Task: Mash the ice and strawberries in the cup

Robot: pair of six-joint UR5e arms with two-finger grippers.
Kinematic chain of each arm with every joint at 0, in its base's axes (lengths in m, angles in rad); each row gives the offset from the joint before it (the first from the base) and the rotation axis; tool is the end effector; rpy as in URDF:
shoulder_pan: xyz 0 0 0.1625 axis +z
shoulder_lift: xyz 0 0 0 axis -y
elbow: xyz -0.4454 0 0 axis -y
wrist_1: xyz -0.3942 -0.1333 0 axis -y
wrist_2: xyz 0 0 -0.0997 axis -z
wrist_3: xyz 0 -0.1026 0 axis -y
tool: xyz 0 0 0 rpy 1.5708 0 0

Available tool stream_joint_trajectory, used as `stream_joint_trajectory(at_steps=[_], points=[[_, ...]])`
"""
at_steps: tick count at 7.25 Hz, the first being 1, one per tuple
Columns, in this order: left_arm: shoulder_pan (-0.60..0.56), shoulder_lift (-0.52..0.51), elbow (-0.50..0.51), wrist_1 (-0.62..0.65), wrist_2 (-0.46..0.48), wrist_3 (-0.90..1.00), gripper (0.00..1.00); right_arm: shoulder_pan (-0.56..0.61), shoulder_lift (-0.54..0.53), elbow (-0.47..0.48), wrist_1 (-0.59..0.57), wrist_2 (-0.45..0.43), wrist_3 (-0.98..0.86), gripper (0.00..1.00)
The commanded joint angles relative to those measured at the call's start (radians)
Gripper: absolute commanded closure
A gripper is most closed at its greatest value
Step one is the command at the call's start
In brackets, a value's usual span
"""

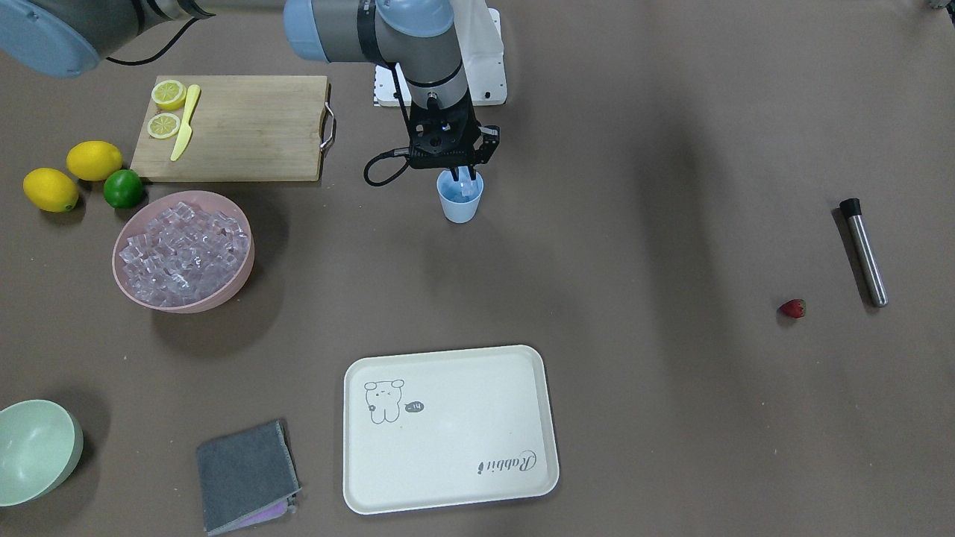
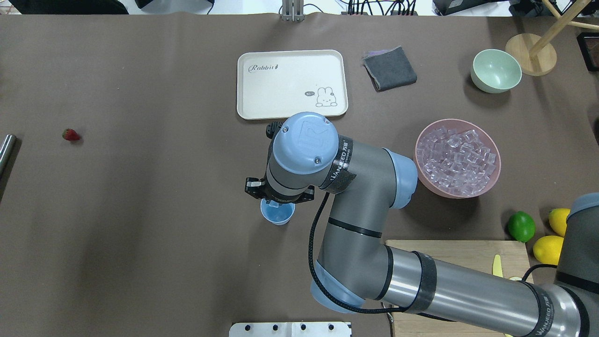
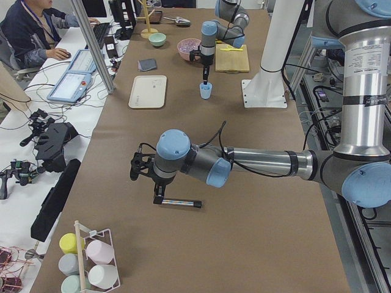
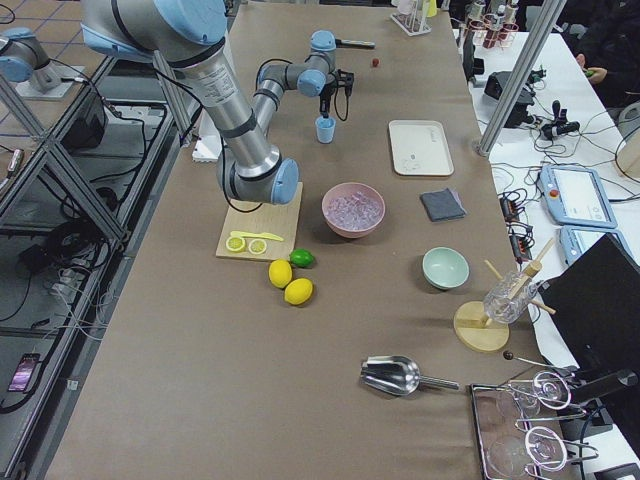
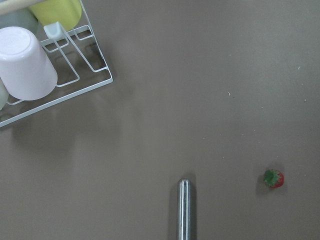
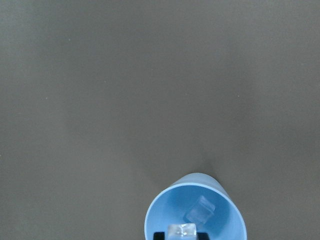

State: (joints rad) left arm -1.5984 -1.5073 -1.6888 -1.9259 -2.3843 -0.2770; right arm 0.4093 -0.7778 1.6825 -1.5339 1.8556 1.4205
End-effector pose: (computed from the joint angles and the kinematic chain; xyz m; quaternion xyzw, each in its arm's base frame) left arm -0.0721 -0.4831 0.6105 0.1372 0.4076 -0.0569 0.9010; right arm -0.5999 -0.3741 0.1424 0.0024 -0.4665 0.0501 0.8831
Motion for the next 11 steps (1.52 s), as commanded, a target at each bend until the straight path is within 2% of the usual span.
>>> stream_joint_trajectory(at_steps=[1,2,4,5,6,8,9,10,11], points=[[0.000,0.002,0.000,-0.001,-0.001,0.001,0.02,0.003,-0.011,0.014,0.000,-0.006,-0.005,0.21],[0.000,0.003,0.001,0.001,0.000,0.001,0.02,0.035,-0.038,0.026,-0.003,0.016,-0.014,0.24],[0.000,0.003,0.004,0.001,0.001,-0.001,0.02,0.159,-0.194,0.124,-0.014,0.126,-0.190,0.26],[0.000,0.003,0.007,-0.001,-0.001,-0.001,0.02,0.227,-0.242,0.126,-0.020,0.175,-0.239,0.29],[0.000,0.003,0.008,0.001,-0.001,-0.001,0.02,0.280,-0.260,0.138,-0.064,0.200,-0.271,0.31],[0.000,0.003,0.008,0.001,-0.001,-0.001,0.02,0.345,-0.265,0.169,-0.303,0.212,-0.300,0.31],[0.000,0.001,0.008,-0.001,0.000,-0.001,0.02,0.408,-0.284,0.184,-0.351,0.217,-0.369,0.32],[0.000,0.002,0.004,-0.002,-0.001,-0.001,0.02,0.398,-0.303,0.195,-0.426,0.209,-0.396,0.32],[0.000,0.003,0.004,-0.004,-0.001,-0.001,0.02,0.393,-0.332,0.197,-0.434,0.197,-0.417,0.32]])
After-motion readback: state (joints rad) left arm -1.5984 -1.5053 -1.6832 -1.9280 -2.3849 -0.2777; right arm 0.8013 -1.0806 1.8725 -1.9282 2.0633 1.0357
